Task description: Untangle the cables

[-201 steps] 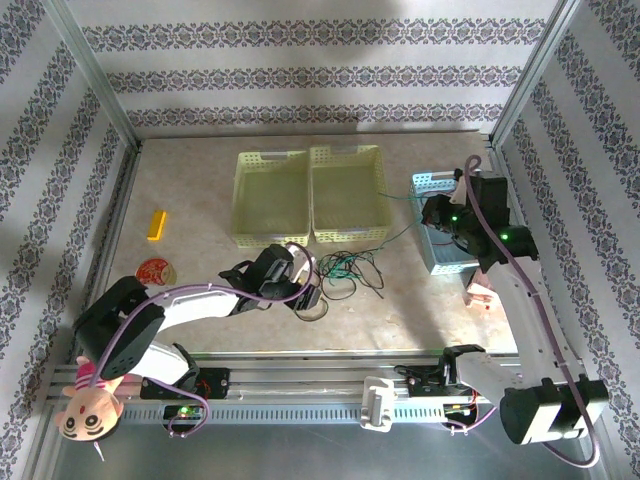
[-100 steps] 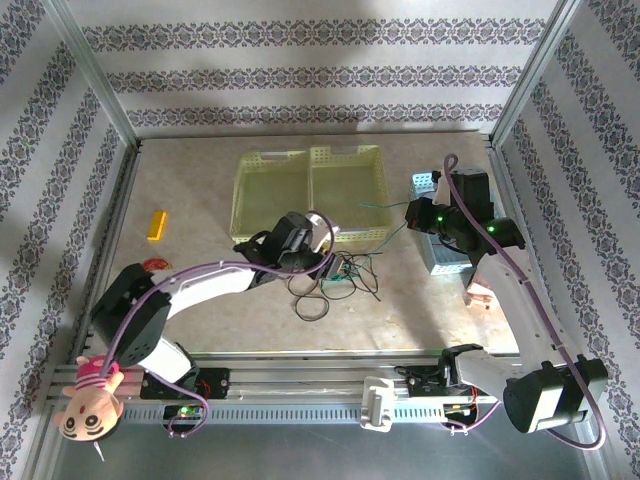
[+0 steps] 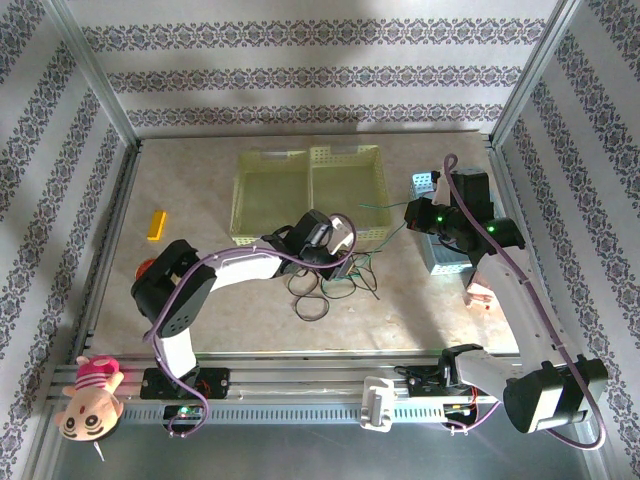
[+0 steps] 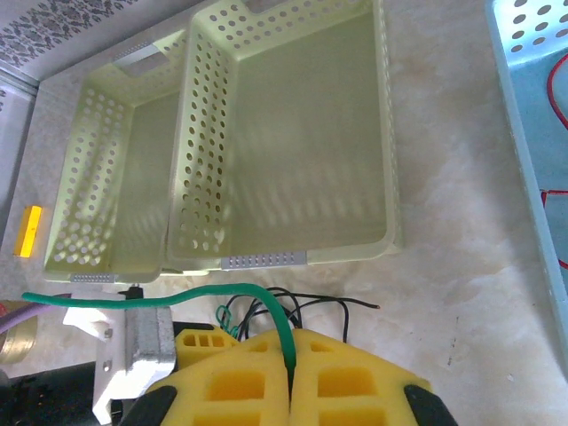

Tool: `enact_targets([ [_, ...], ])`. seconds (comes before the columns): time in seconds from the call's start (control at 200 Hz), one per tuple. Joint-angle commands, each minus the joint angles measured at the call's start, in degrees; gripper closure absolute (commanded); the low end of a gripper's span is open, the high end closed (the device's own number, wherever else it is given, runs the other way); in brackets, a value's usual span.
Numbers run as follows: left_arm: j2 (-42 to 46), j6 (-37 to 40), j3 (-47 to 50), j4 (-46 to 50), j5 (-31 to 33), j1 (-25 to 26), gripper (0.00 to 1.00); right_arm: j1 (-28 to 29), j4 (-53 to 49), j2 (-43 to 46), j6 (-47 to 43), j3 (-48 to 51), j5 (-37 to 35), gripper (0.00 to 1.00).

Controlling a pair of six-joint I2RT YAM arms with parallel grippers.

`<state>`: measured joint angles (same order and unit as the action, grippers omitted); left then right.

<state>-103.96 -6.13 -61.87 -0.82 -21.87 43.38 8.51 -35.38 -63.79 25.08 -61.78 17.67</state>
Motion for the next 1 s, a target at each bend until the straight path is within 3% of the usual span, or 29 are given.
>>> enact_targets([
  [0.0,-1.5,0.0,-1.2,-0.4,-1.4,-0.7,0.75,0.7,-0.3,1.0,-0.2,-0.7,-0.8,0.96],
  [0.305,-3.8,-2.9,3.4,-1.1,11.4,-0.7,0.85,-0.5,-1.6,4.9,0.7,-0.4,-16.3,0.97],
  [0.715,-4.5,-6.2,9.8,-3.0,17.0,-1.0,0.90,-3.9,-6.7,8.8,1.8,-1.3,-34.5,0.99],
  [0.914,-3.5,-7.1,12.8,-3.3,17.4,-1.1,0.90,-6.7,-7.0,11.4,1.6,-1.7,-37.6,0.99],
  [0.994,-3.3,-7.7,13.8,-3.7,17.5,-1.1,0.90,-7.7,-6.0,12.1,1.2,-2.1,-35.3,0.99],
])
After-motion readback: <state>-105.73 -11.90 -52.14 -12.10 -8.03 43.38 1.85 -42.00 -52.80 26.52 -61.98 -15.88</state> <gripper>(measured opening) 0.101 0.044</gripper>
